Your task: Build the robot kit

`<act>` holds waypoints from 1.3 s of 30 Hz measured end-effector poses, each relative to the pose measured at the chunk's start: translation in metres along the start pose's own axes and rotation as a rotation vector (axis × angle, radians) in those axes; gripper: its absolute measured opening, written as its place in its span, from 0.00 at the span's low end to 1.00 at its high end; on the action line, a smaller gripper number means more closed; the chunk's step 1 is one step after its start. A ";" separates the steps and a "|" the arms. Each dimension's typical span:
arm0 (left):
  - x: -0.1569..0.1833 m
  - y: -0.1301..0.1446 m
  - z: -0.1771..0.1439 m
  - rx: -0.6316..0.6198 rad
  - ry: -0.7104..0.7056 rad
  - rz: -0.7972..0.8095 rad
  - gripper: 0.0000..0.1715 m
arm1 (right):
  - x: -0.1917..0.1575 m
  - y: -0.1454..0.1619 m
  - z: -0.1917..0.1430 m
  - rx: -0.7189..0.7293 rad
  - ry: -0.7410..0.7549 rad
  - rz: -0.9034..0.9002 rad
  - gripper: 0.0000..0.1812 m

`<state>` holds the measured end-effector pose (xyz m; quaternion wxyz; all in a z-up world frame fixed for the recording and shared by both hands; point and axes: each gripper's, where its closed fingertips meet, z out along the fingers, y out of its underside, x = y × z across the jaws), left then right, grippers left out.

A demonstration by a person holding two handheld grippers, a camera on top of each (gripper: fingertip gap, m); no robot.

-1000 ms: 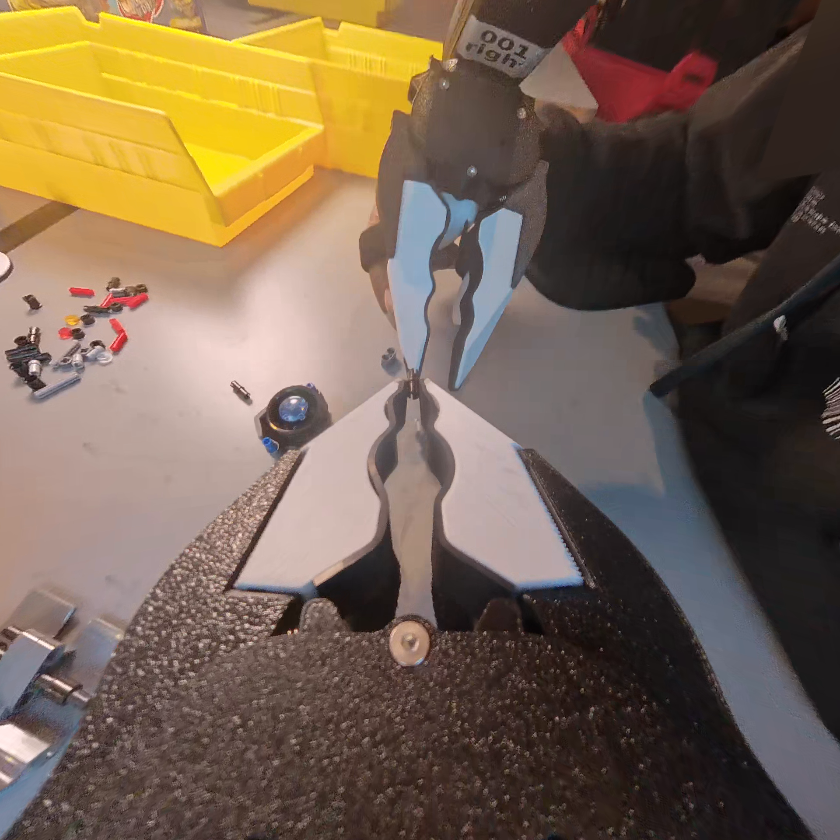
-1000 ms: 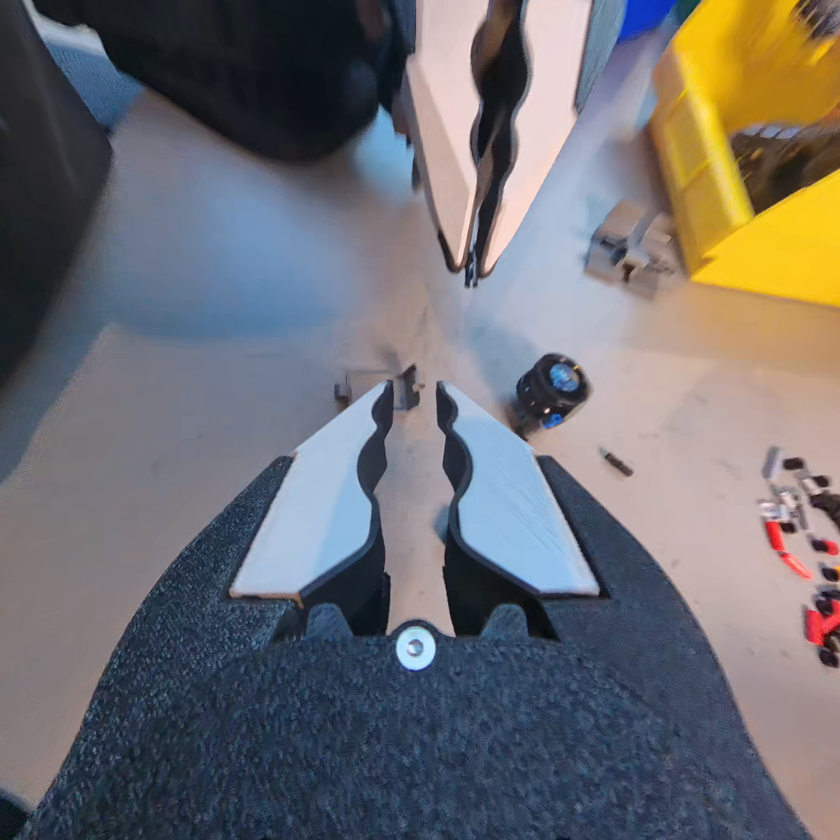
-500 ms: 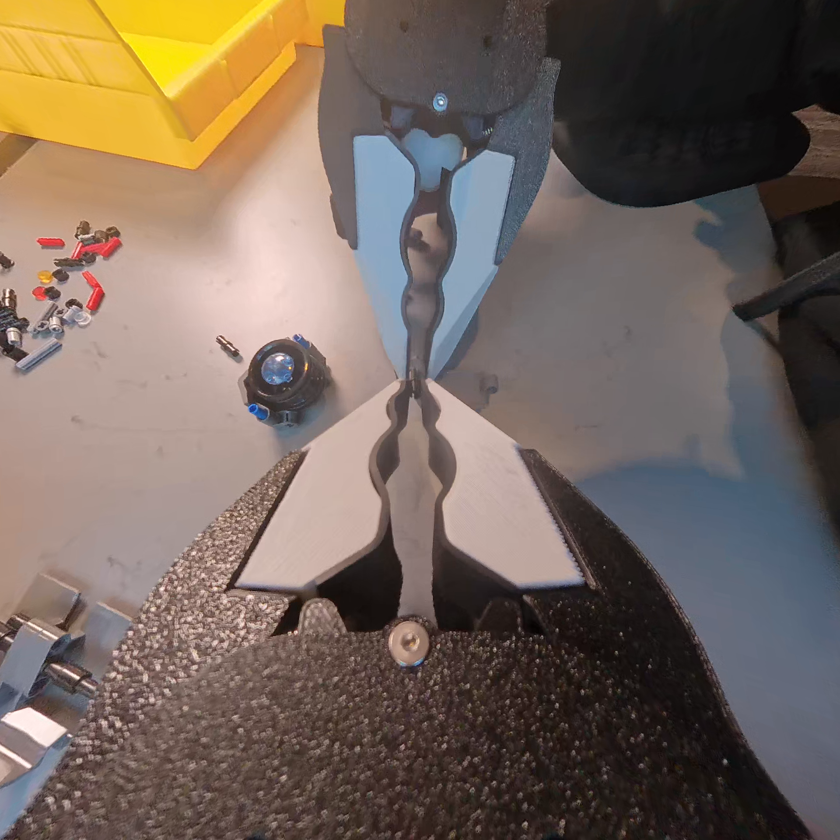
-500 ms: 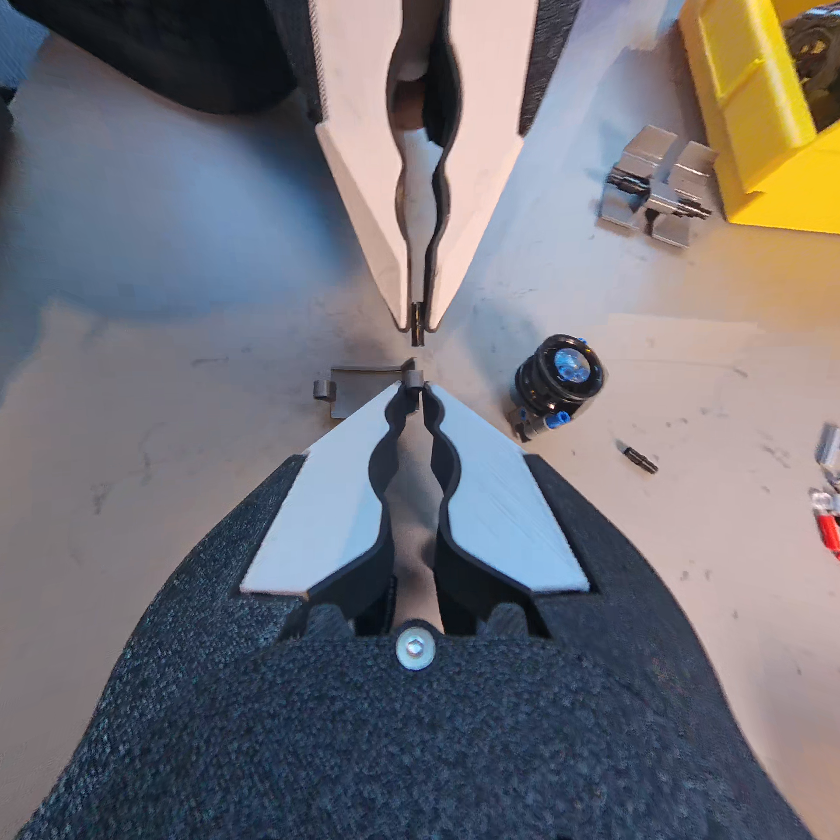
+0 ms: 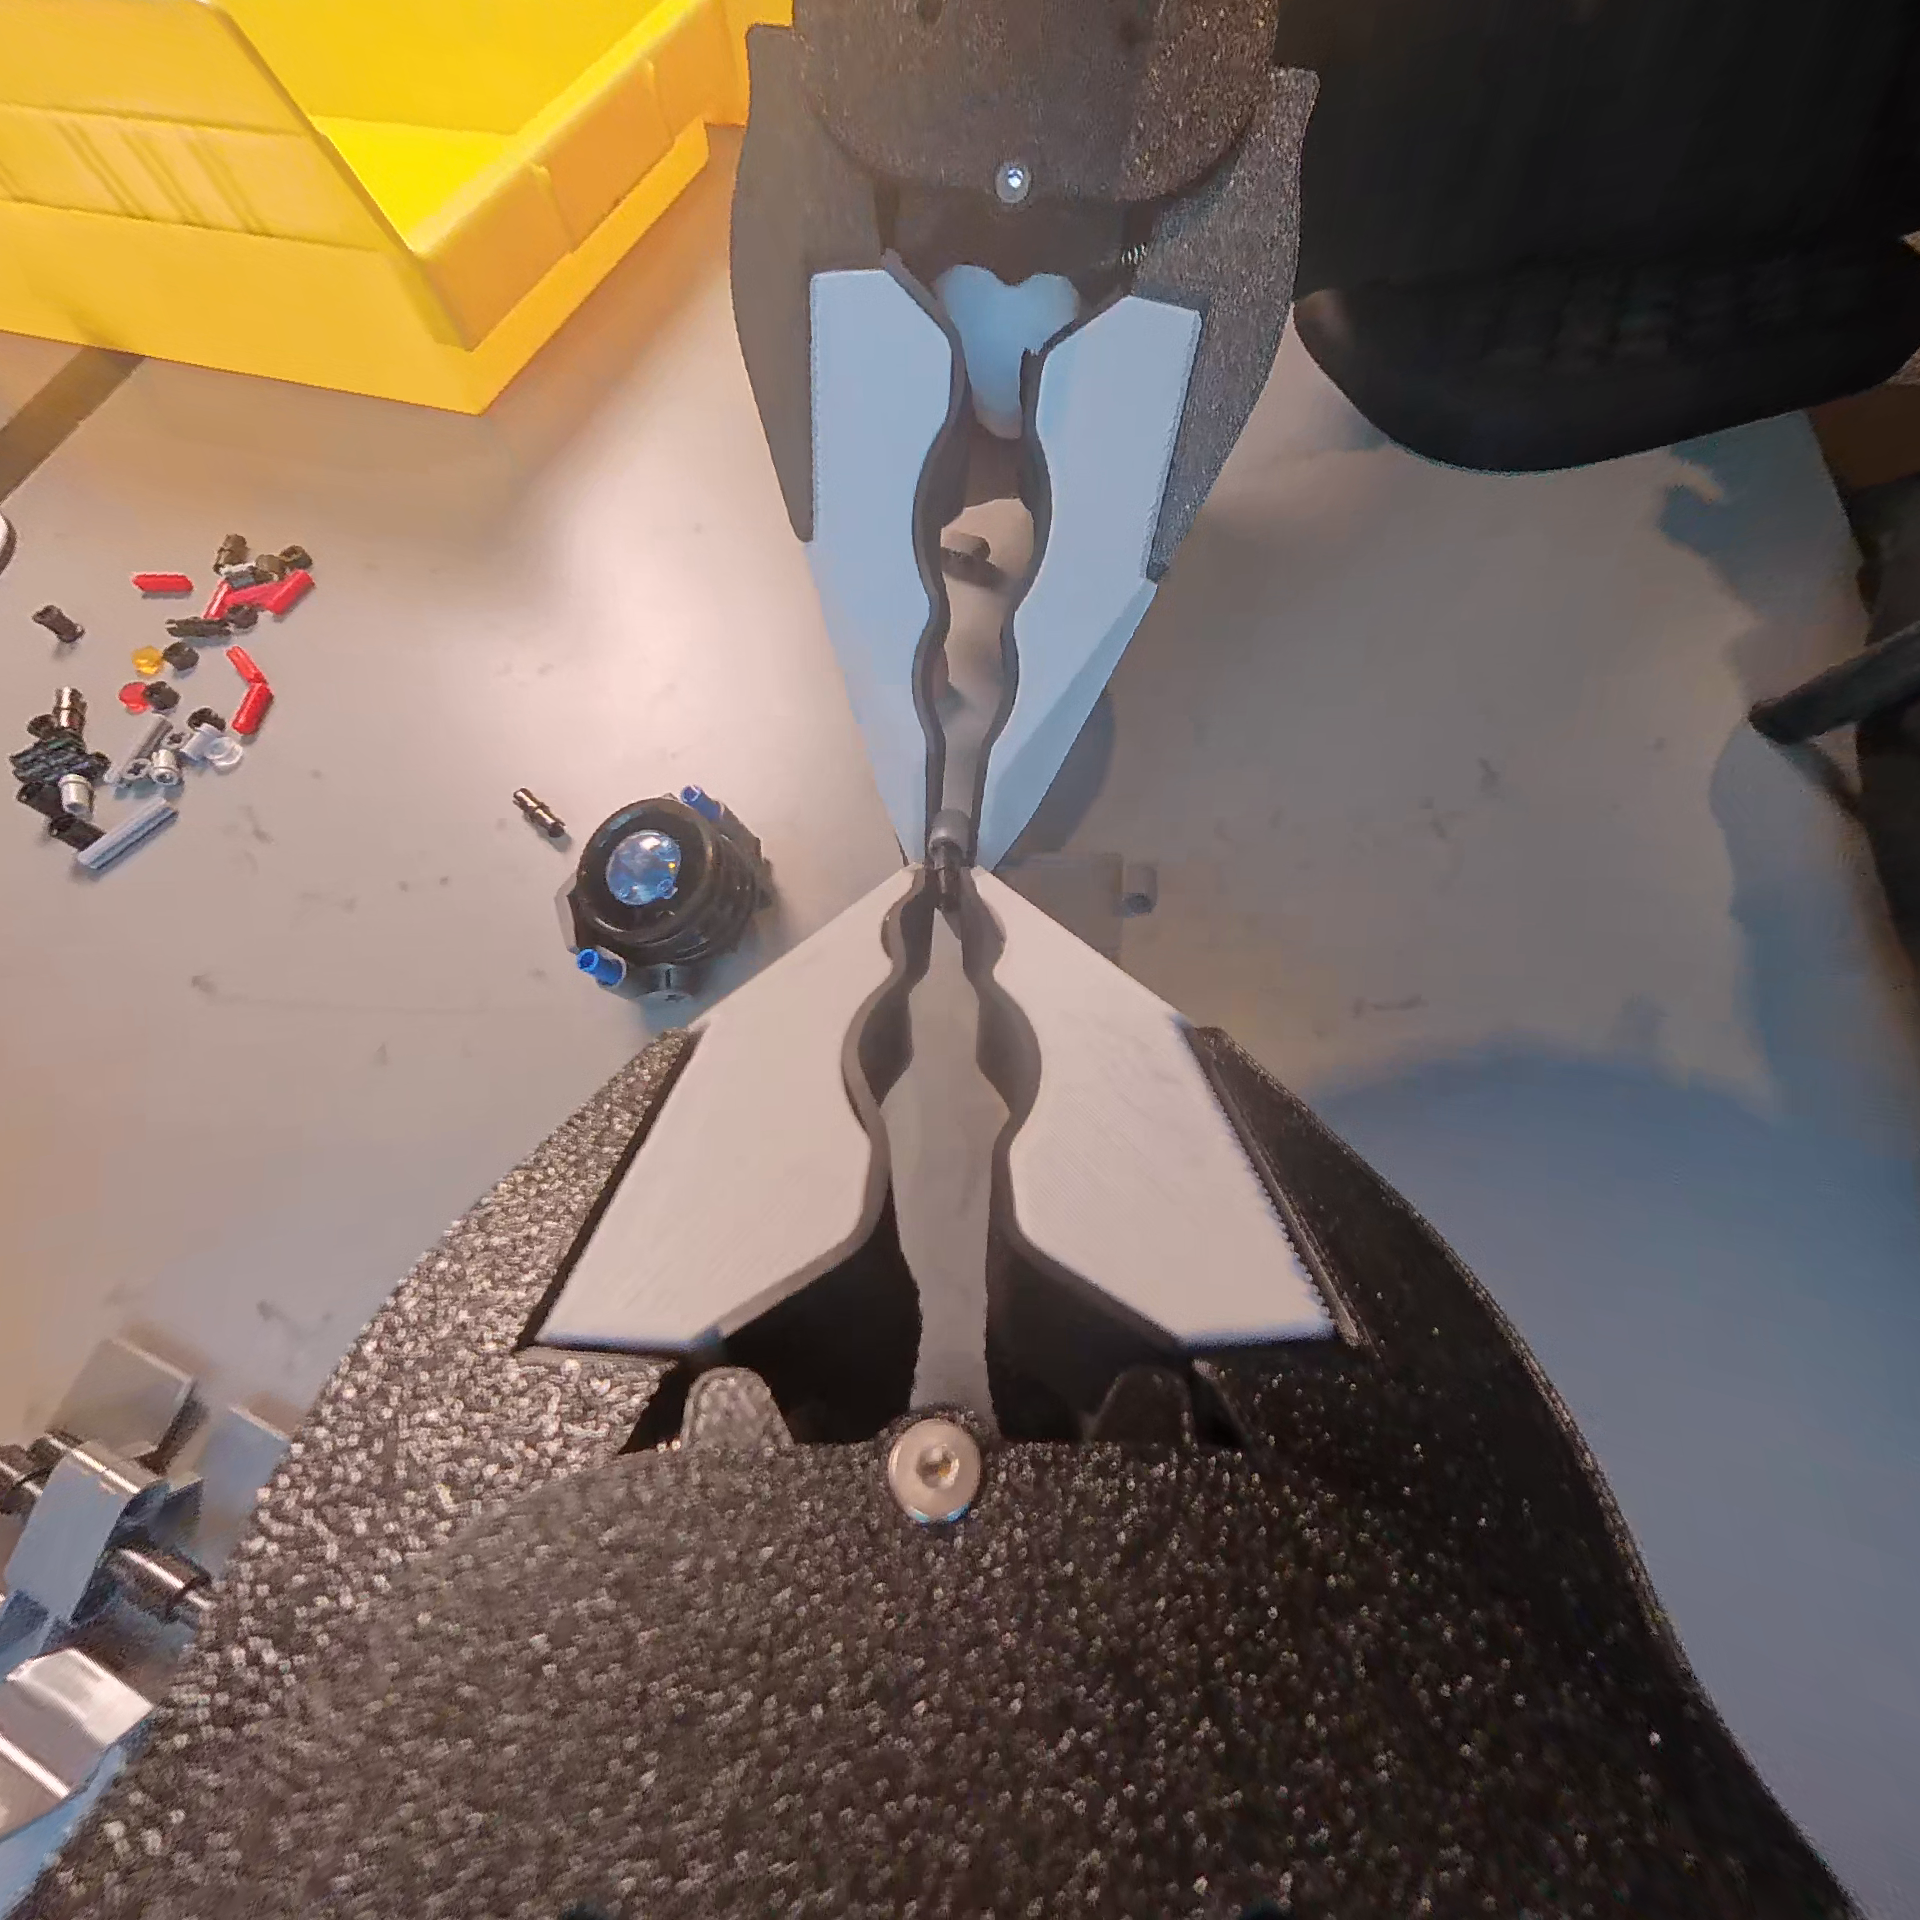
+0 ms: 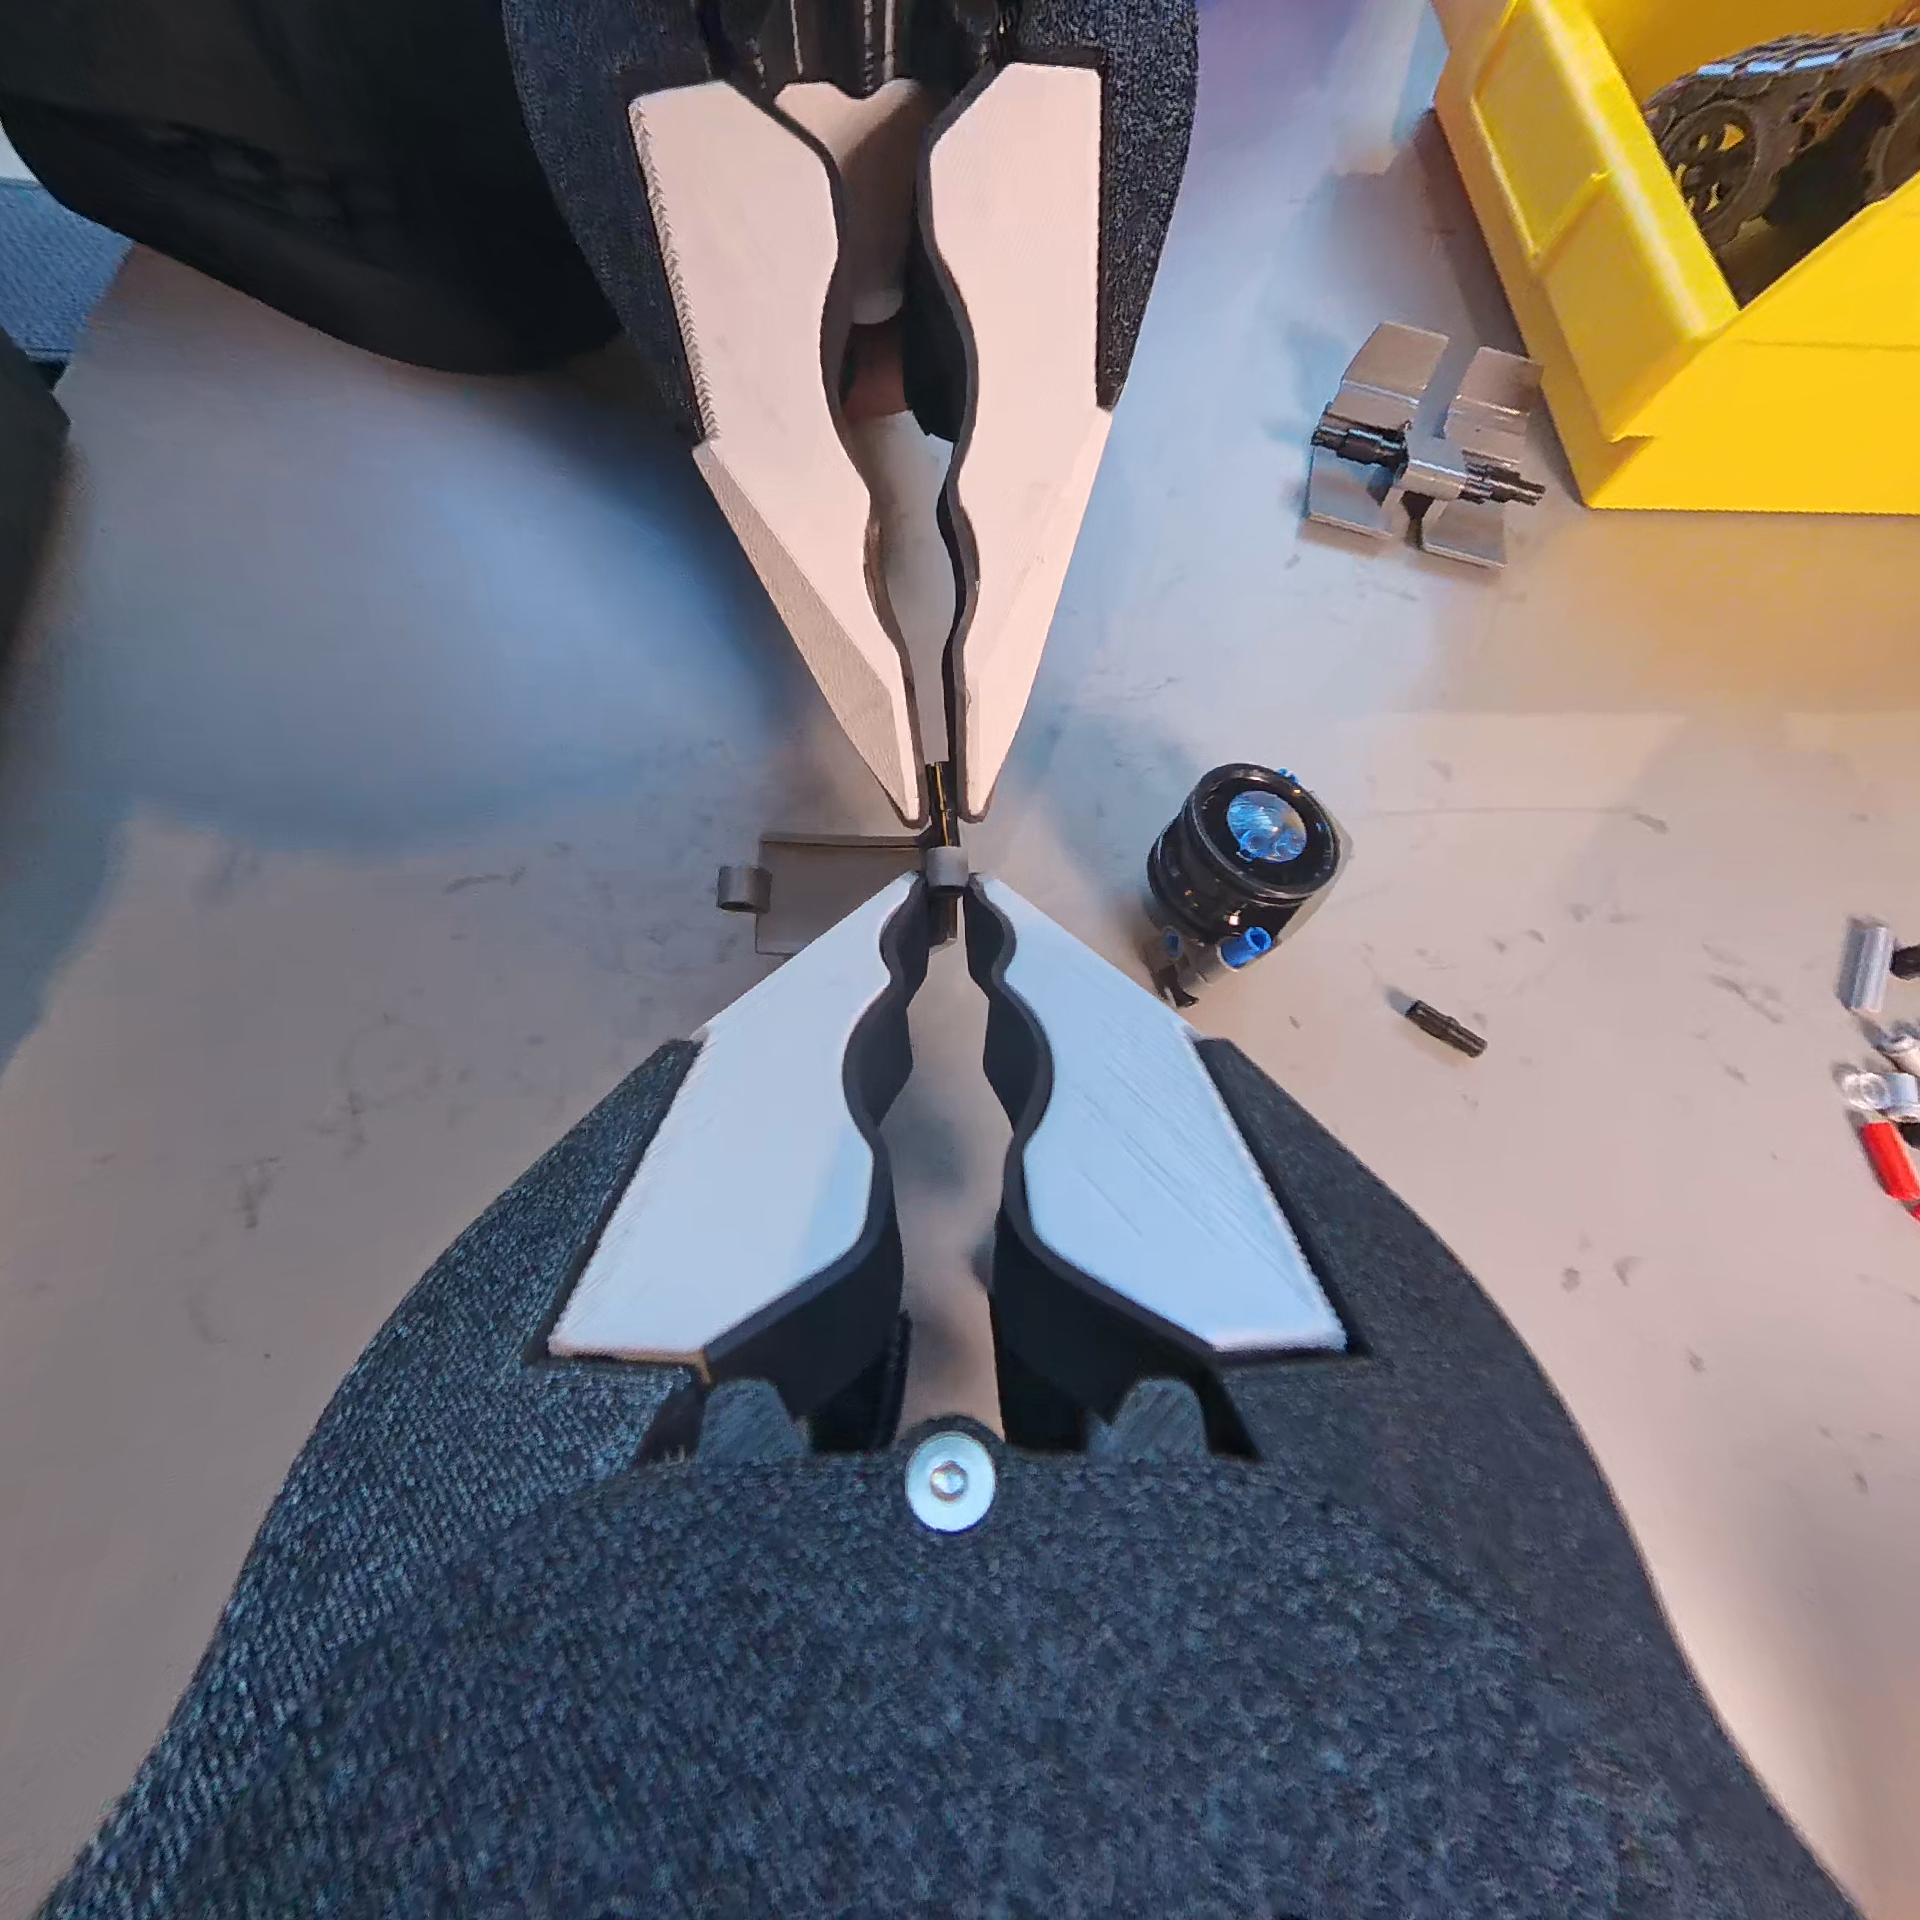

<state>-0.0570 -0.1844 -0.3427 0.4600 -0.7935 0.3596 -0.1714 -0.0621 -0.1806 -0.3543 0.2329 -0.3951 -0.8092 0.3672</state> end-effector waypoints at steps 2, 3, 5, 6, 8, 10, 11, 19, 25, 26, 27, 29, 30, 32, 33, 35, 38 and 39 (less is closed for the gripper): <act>0.000 -0.001 0.001 0.006 -0.006 0.022 0.02 | -0.001 0.000 -0.001 0.004 -0.005 0.010 0.03; 0.001 -0.002 0.001 0.009 -0.011 0.036 0.02 | -0.001 0.000 -0.002 0.009 -0.008 0.013 0.03; 0.002 -0.003 0.002 0.011 -0.021 0.085 0.02 | -0.003 0.000 -0.004 0.012 -0.022 0.005 0.03; 0.003 -0.004 0.002 0.013 -0.024 0.104 0.02 | -0.005 0.000 -0.005 0.010 -0.025 -0.009 0.03; 0.007 -0.005 0.003 0.020 -0.022 0.140 0.02 | -0.009 0.000 -0.007 0.012 -0.042 -0.031 0.03; 0.009 -0.007 0.003 0.036 -0.017 0.159 0.02 | -0.011 -0.001 -0.009 0.036 -0.064 -0.019 0.02; 0.011 -0.008 0.003 0.046 -0.008 0.165 0.02 | -0.013 -0.002 -0.010 0.043 -0.078 -0.017 0.02; 0.025 -0.015 0.002 0.098 0.063 0.183 0.02 | -0.026 -0.007 -0.014 0.068 -0.143 -0.047 0.02; 0.025 0.001 0.013 -0.039 -0.008 0.302 0.02 | -0.026 0.010 -0.002 -0.053 -0.121 -0.050 0.02; 0.023 0.004 0.016 -0.057 -0.016 0.311 0.02 | -0.025 0.013 -0.001 -0.069 -0.113 -0.046 0.02; 0.021 0.008 0.018 -0.072 -0.025 0.309 0.02 | -0.022 0.017 0.000 -0.091 -0.103 -0.041 0.02; 0.017 0.011 0.018 -0.075 -0.017 0.266 0.02 | -0.018 0.018 0.002 -0.120 -0.070 -0.052 0.02; 0.015 0.011 0.015 -0.080 -0.008 0.235 0.03 | -0.016 0.017 0.002 -0.130 -0.058 -0.060 0.03; 0.013 0.018 0.012 -0.101 0.006 0.186 0.07 | -0.016 0.018 0.002 -0.150 -0.051 -0.079 0.03; 0.013 0.020 0.010 -0.111 0.004 0.184 0.06 | -0.016 0.018 0.002 -0.148 -0.049 -0.087 0.03; 0.014 0.018 0.011 -0.102 0.007 0.185 0.02 | -0.018 0.017 0.002 -0.143 -0.051 -0.088 0.03; 0.017 0.019 0.013 -0.111 0.013 0.188 0.00 | -0.018 0.018 0.002 -0.144 -0.048 -0.088 0.03; 0.017 0.018 0.013 -0.108 0.015 0.183 0.00 | -0.018 0.018 0.002 -0.143 -0.048 -0.088 0.03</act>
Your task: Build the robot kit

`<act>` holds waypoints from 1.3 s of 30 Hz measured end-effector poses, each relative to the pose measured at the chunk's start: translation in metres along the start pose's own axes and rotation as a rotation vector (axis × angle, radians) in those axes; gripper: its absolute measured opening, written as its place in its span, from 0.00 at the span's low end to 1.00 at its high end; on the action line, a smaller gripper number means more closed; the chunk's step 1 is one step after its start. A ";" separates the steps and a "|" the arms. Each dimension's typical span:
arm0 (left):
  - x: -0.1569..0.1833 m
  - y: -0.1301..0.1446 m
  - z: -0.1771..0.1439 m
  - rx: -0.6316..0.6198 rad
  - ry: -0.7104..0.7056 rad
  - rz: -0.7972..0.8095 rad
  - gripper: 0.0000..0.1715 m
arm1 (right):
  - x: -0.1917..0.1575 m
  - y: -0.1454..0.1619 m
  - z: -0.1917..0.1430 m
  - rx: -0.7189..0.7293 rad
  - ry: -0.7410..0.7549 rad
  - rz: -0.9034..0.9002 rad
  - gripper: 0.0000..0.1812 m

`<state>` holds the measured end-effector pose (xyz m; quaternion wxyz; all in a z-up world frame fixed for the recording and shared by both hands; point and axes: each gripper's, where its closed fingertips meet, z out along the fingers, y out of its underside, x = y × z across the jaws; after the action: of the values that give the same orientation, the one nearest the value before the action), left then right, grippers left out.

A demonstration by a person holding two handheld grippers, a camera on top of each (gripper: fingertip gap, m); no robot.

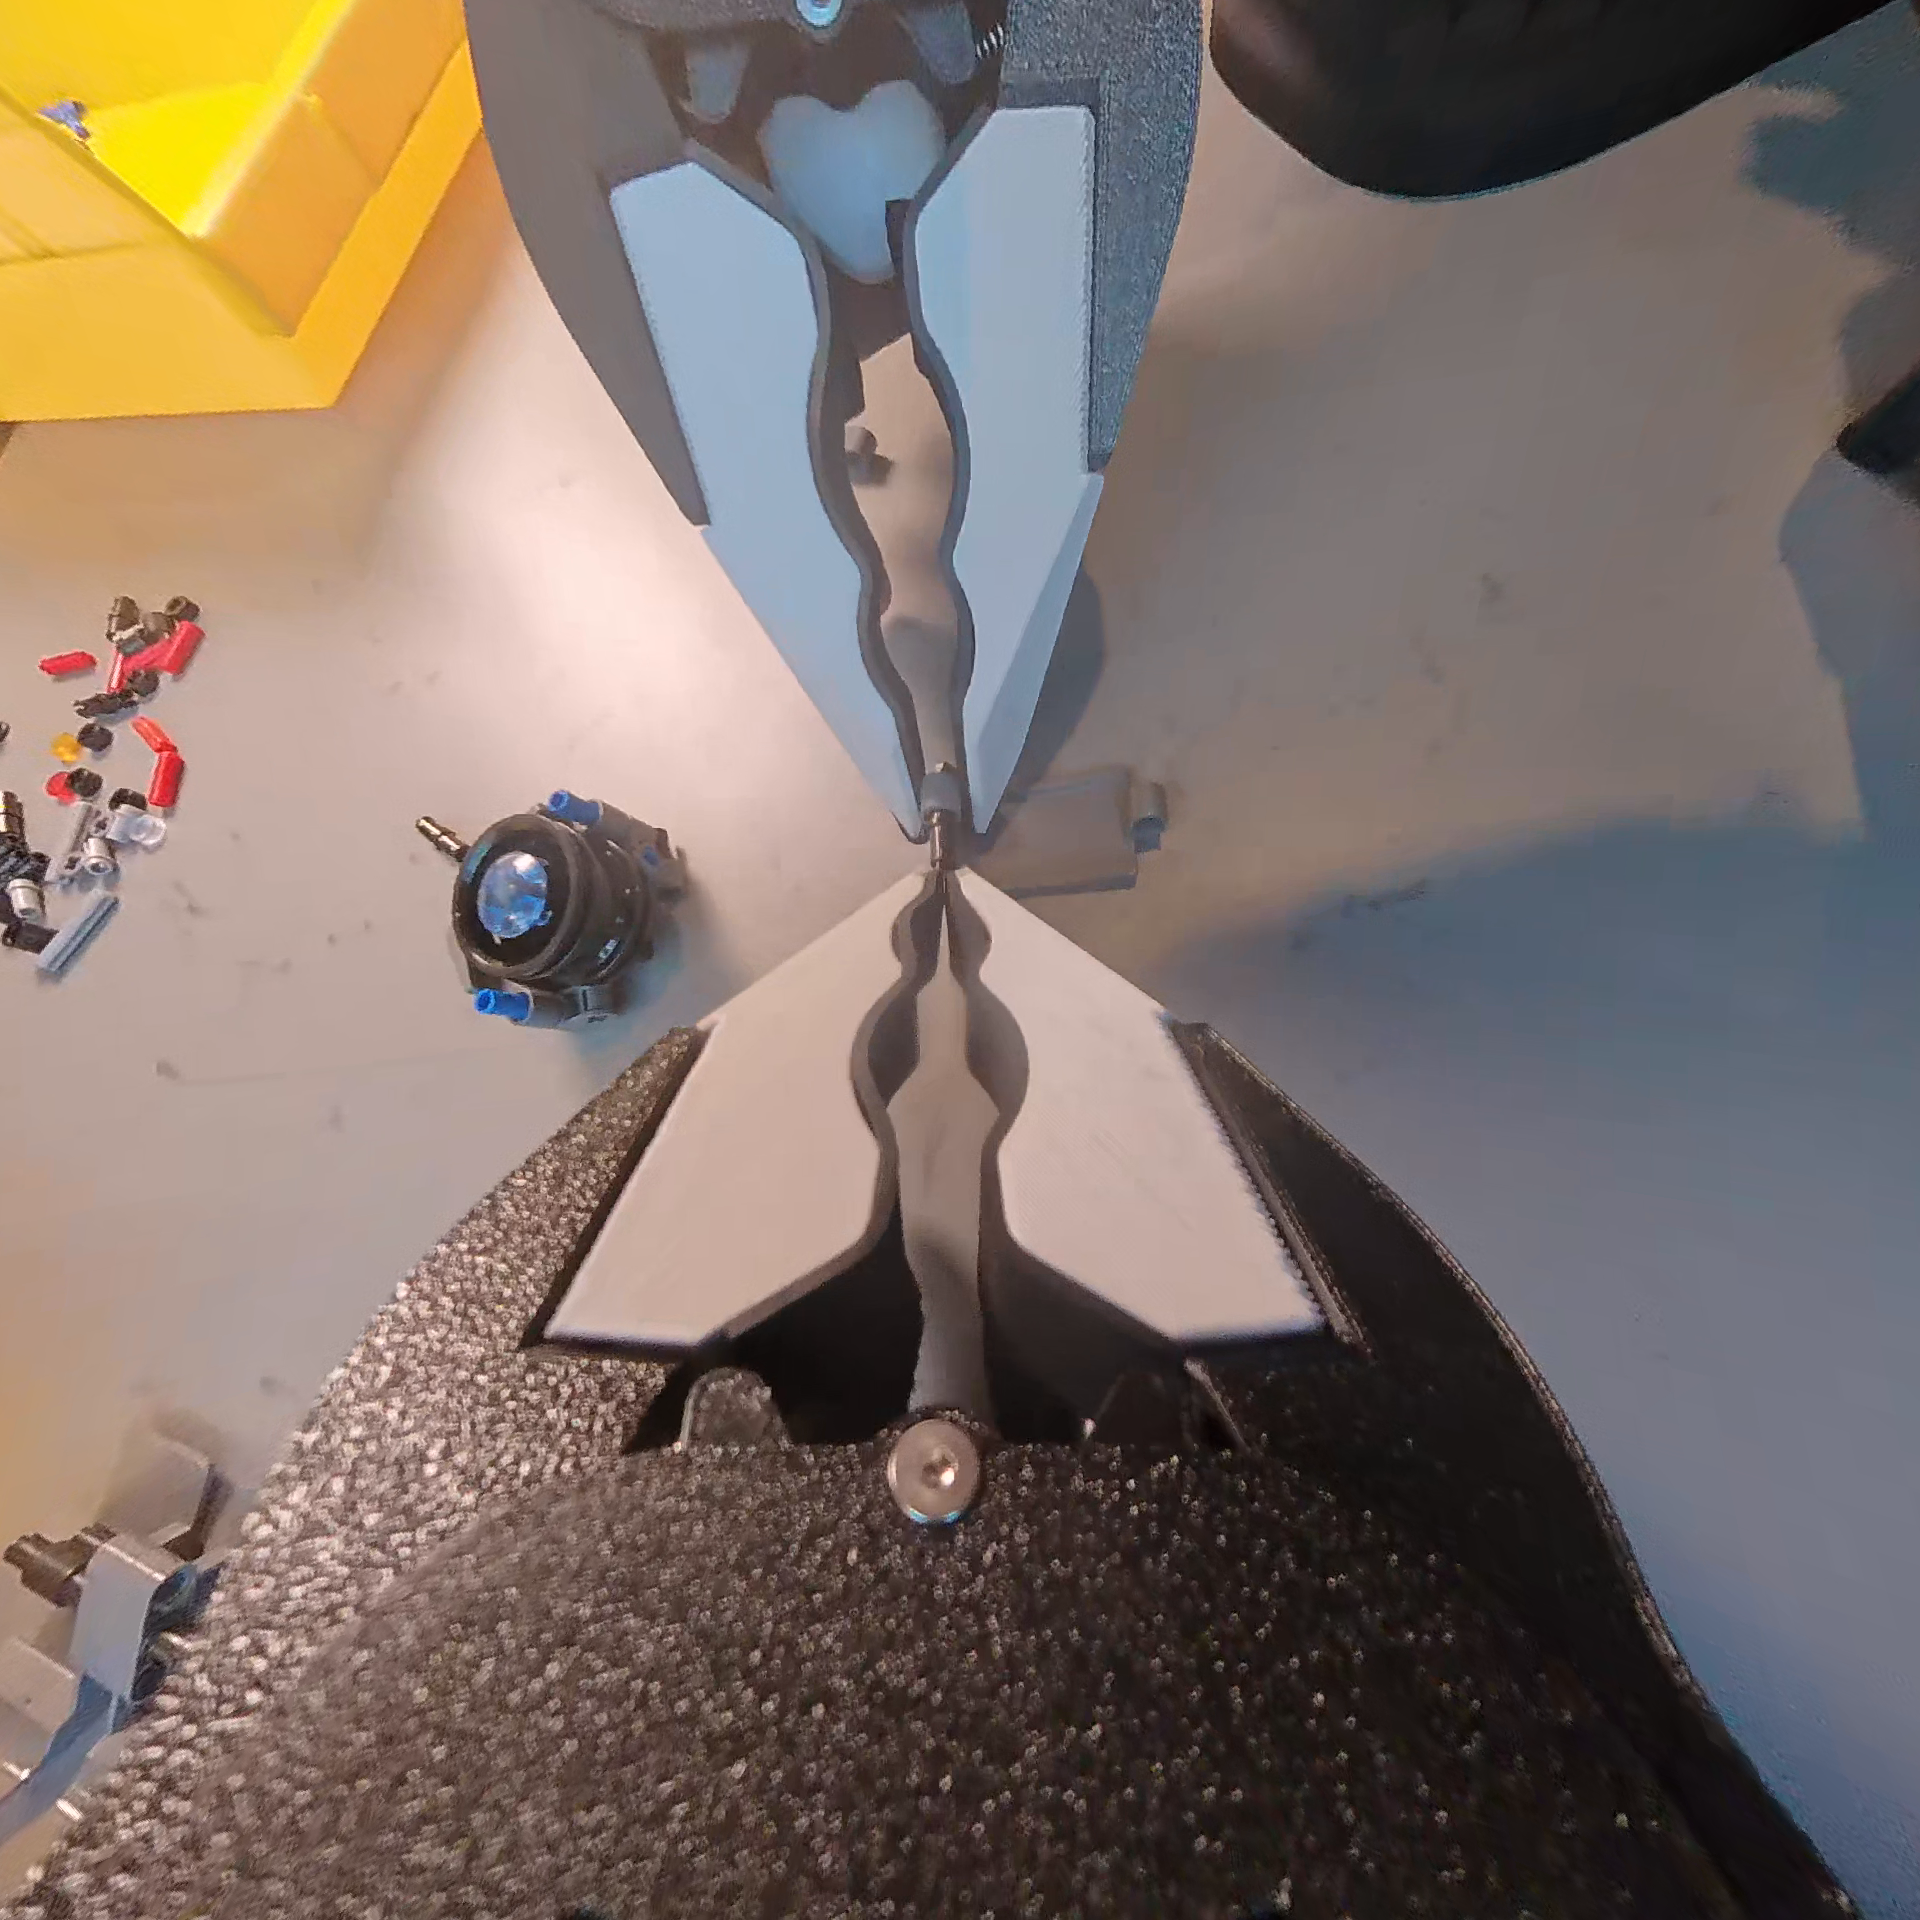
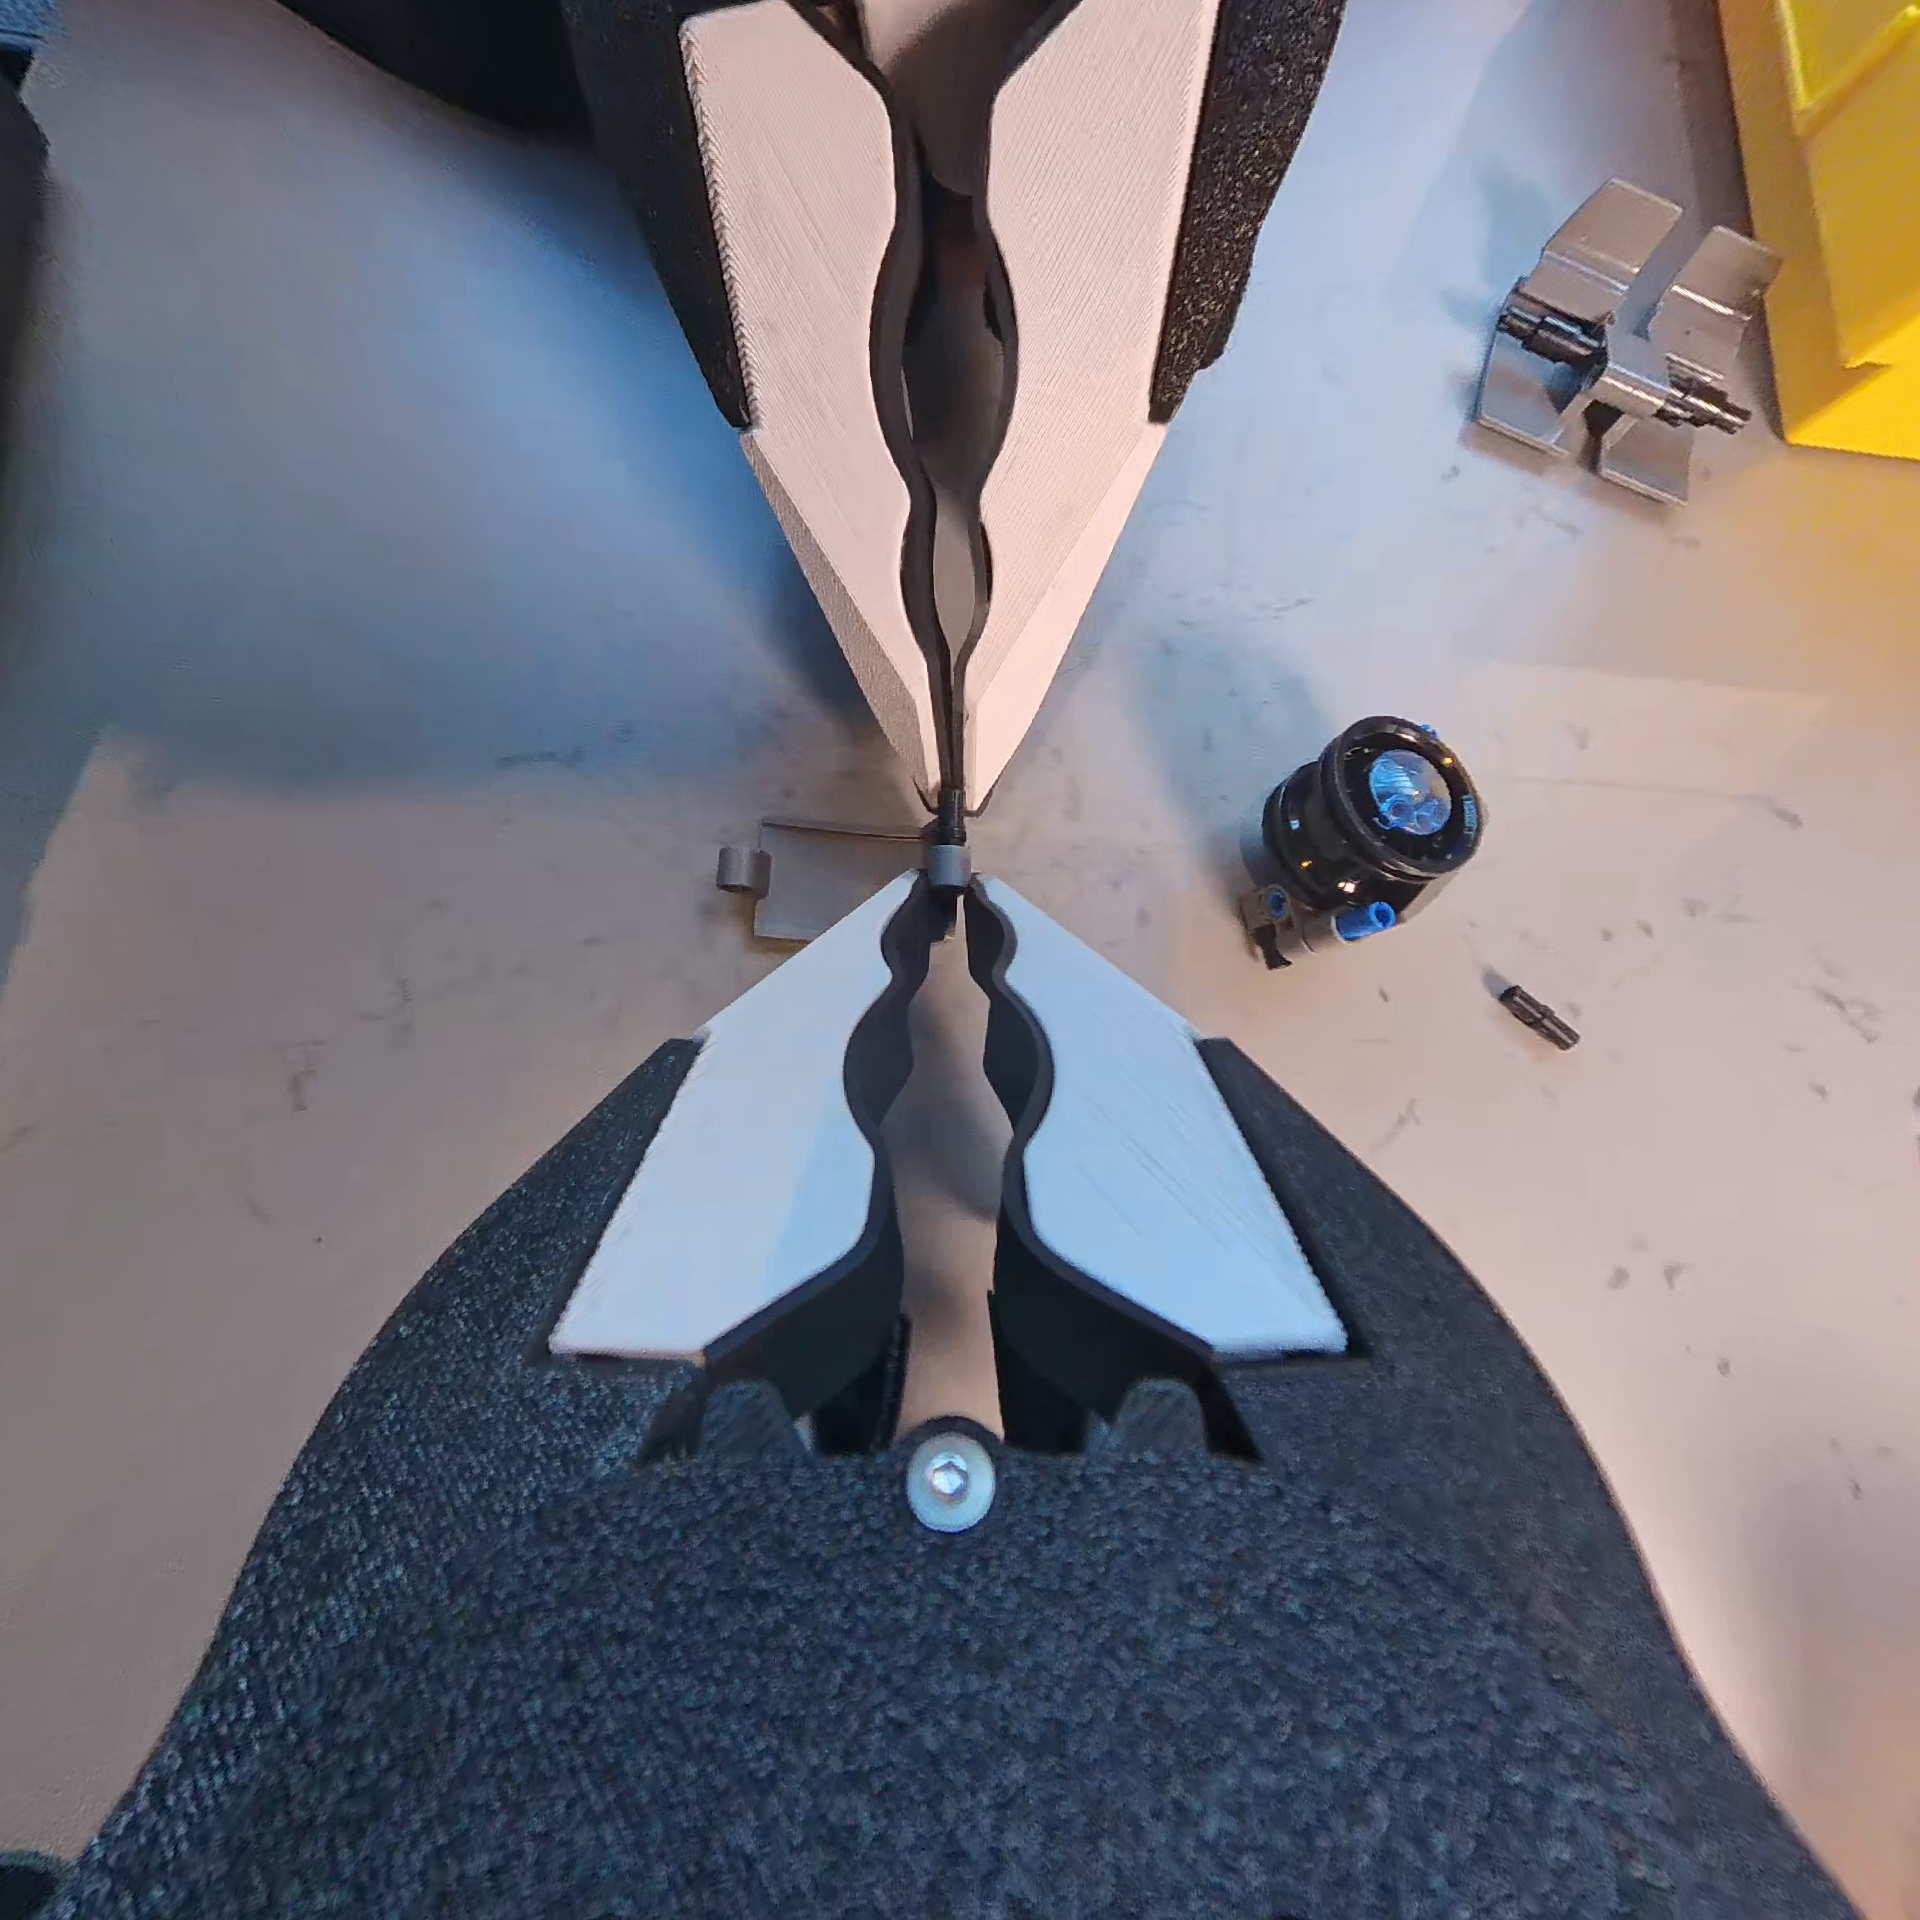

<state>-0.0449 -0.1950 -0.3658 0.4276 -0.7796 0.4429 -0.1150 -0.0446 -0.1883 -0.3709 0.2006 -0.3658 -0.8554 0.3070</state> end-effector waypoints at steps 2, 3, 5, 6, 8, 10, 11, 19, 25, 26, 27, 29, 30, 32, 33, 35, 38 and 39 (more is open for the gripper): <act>0.001 -0.001 -0.001 0.008 0.014 -0.019 0.03 | 0.000 0.000 0.000 -0.003 0.004 0.003 0.03; 0.002 -0.002 -0.002 0.015 0.026 -0.030 0.06 | 0.000 0.000 0.000 -0.002 0.004 0.001 0.03; 0.002 -0.006 -0.003 0.034 0.031 -0.043 0.06 | 0.000 0.000 0.000 -0.004 0.005 -0.004 0.03; 0.002 -0.006 -0.003 0.032 0.029 -0.043 0.04 | -0.001 -0.001 0.001 -0.003 0.003 -0.006 0.03; 0.003 -0.004 -0.001 0.017 0.026 -0.035 0.02 | -0.002 -0.002 0.002 -0.001 -0.001 -0.010 0.03; 0.004 -0.004 -0.001 0.014 0.039 -0.051 0.02 | -0.003 -0.002 0.002 0.002 -0.006 -0.009 0.03; 0.004 -0.004 -0.001 0.010 0.043 -0.055 0.02 | -0.004 -0.002 0.002 0.005 -0.007 -0.008 0.03; 0.004 -0.006 0.001 0.004 0.031 -0.032 0.01 | -0.005 -0.004 0.003 0.008 -0.009 -0.003 0.02; 0.005 -0.006 0.001 0.002 0.041 -0.044 0.01 | -0.006 -0.003 0.003 0.007 -0.020 0.002 0.02; 0.005 -0.006 0.001 0.003 0.043 -0.046 0.01 | -0.006 -0.003 0.003 0.006 -0.022 0.004 0.02; 0.005 -0.005 0.001 0.002 0.045 -0.048 0.01 | -0.006 -0.003 0.003 0.004 -0.023 0.003 0.02; 0.004 -0.004 0.000 0.001 0.047 -0.059 0.02 | -0.005 -0.003 0.003 0.008 -0.015 0.001 0.03; 0.002 -0.003 -0.001 -0.001 0.041 -0.060 0.02 | -0.003 -0.004 0.003 0.014 0.000 -0.009 0.03; -0.001 -0.001 -0.003 -0.007 0.025 -0.066 0.02 | -0.003 -0.007 -0.002 0.025 0.005 -0.022 0.08; -0.003 0.001 -0.003 -0.016 0.016 -0.071 0.02 | -0.002 -0.010 -0.008 0.048 0.004 -0.018 0.10; -0.007 0.004 -0.004 -0.023 0.006 -0.094 0.02 | 0.005 -0.016 -0.024 0.091 0.022 0.001 0.11; -0.010 0.006 -0.004 -0.030 -0.007 -0.114 0.02 | 0.030 -0.013 -0.049 0.146 0.117 0.060 0.11; -0.011 0.007 -0.005 -0.032 -0.013 -0.115 0.02 | 0.041 -0.008 -0.055 0.155 0.149 0.091 0.11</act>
<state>-0.0579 -0.1905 -0.3658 0.4105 -0.8113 0.3963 -0.1275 -0.0438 -0.1414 -0.3208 0.2772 -0.4095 -0.7943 0.3528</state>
